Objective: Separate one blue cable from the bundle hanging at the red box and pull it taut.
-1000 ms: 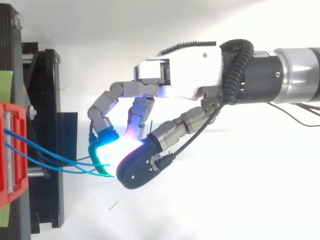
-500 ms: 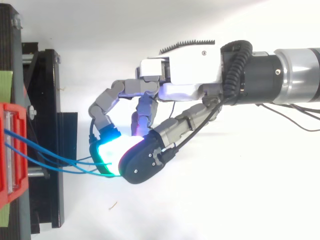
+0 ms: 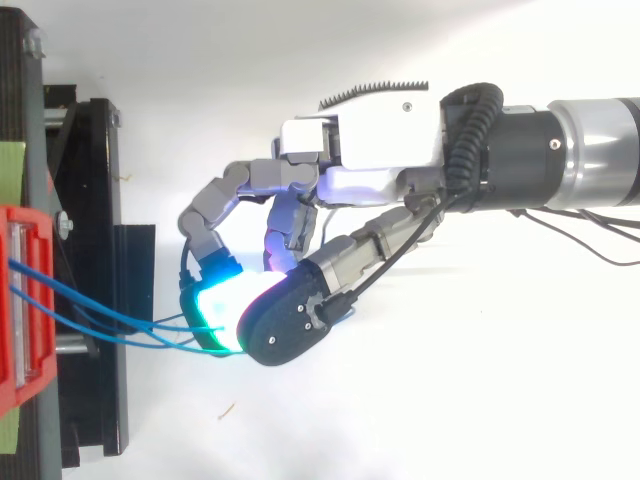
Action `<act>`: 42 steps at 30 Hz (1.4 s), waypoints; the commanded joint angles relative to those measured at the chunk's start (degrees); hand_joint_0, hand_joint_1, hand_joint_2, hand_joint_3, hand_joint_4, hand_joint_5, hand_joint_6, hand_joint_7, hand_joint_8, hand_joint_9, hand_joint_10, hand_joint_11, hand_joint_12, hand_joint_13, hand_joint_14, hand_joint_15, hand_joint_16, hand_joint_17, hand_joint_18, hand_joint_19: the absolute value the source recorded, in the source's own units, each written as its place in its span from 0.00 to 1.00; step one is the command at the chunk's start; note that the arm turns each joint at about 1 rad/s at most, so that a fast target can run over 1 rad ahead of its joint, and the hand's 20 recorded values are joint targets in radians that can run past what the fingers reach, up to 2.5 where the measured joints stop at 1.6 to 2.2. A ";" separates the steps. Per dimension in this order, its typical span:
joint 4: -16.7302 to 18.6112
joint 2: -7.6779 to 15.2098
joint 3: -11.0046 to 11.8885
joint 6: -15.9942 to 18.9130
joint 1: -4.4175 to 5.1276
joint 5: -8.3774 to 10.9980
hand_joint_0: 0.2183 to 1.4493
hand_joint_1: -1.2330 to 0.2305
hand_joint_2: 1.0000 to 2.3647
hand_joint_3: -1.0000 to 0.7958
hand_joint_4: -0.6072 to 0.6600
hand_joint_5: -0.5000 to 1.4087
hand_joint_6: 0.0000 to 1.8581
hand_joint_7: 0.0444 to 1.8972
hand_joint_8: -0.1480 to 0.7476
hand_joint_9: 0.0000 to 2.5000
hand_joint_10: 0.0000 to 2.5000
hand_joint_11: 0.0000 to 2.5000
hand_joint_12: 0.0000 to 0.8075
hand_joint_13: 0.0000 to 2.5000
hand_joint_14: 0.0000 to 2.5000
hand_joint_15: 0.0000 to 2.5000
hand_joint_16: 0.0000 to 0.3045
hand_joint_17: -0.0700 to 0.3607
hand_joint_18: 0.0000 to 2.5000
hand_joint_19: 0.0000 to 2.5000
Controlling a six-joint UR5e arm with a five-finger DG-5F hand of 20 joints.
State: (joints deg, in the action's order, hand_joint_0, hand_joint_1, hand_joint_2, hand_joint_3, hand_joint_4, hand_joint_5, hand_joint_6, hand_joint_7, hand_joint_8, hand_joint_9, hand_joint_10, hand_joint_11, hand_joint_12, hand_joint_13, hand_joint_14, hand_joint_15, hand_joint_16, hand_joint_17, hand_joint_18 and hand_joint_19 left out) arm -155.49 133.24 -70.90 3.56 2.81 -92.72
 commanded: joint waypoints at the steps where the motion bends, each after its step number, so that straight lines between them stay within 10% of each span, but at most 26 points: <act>1: -0.34 0.00 -0.03 -0.04 0.00 0.00 0.39 0.28 0.01 0.49 0.22 0.17 0.49 0.74 0.46 0.41 0.43 0.63 0.45 0.50 0.01 0.58 0.14 0.39 0.38 0.26; 4: -0.52 0.00 -0.03 -0.04 0.00 -0.09 0.40 0.28 0.01 0.49 0.23 0.17 0.49 0.74 0.48 0.38 0.54 0.60 0.44 0.50 0.00 0.66 0.14 0.38 0.40 0.31; 10: -0.96 -0.08 -0.03 -0.83 -0.53 -0.09 0.40 0.27 0.01 0.49 0.24 0.17 0.49 0.74 0.48 0.35 0.65 0.58 0.42 0.43 0.37 0.60 0.13 0.37 0.45 0.44; 22: -6.32 -0.79 -0.03 -4.97 -1.67 -0.79 0.40 0.27 0.01 0.49 0.25 0.17 0.49 0.74 0.49 0.31 0.85 0.53 0.41 0.37 0.78 0.56 0.12 0.35 0.51 0.58; 31: -12.30 -3.77 -0.03 -6.72 -1.41 0.44 0.41 0.27 0.01 0.49 0.26 0.17 0.49 0.73 0.49 0.30 0.99 0.55 0.41 0.34 0.96 0.58 0.11 0.34 0.56 0.66; 42: -9.48 -3.69 -0.03 -7.60 -0.61 1.14 0.41 0.28 0.01 0.51 0.29 0.17 0.49 0.75 0.49 0.30 1.00 0.55 0.41 0.33 1.00 0.58 0.11 0.34 0.59 0.71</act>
State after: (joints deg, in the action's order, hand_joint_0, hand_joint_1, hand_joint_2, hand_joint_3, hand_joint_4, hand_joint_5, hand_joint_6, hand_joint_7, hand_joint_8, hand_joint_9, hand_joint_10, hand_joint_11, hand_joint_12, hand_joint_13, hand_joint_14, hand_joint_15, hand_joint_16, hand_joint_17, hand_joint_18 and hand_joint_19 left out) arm -165.78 129.57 -70.93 -3.84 2.07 -91.72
